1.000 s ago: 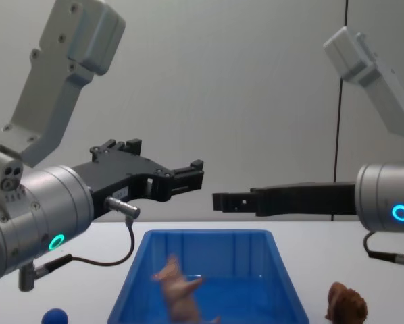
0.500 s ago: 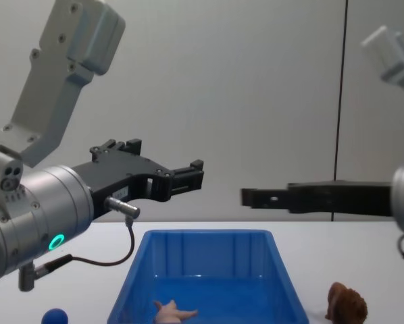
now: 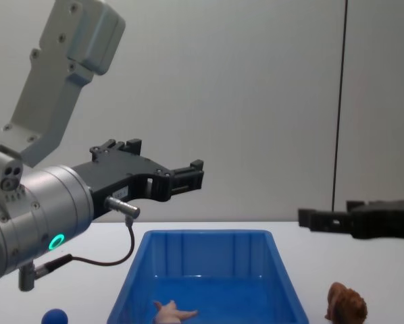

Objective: Pick up the two dolls from the table and place them into the box.

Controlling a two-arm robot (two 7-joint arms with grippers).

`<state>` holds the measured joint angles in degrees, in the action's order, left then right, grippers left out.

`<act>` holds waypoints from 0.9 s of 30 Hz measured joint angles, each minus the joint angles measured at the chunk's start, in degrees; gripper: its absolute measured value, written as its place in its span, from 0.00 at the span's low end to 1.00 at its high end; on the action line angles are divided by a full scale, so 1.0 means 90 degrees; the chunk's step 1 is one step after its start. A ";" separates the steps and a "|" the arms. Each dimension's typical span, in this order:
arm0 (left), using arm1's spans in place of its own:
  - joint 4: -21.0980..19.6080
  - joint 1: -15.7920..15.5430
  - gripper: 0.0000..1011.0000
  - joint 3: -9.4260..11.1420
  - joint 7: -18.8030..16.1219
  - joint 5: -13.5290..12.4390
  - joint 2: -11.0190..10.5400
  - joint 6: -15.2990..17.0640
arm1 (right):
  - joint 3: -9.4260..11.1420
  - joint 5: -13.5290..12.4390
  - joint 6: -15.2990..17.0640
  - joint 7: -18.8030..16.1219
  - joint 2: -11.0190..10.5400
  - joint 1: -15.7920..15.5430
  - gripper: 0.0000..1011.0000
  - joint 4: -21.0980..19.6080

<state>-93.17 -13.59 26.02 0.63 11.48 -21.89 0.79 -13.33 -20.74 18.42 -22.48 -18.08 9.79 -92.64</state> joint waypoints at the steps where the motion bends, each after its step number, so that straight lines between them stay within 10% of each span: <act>1: 0.0000 0.0000 0.99 0.0000 0.0000 0.0000 0.0000 0.0000 | 0.0015 -0.0008 0.0012 0.0026 -0.0052 -0.0067 0.99 -0.0042; 27: 0.0000 0.0000 0.99 0.0000 0.0000 0.0000 0.0000 0.0000 | -0.0072 0.0357 0.0396 0.0214 -0.0268 -0.0442 0.89 0.0175</act>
<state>-93.18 -13.59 26.02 0.63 11.48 -21.90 0.79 -13.97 -17.53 21.98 -20.56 -20.49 5.81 -91.06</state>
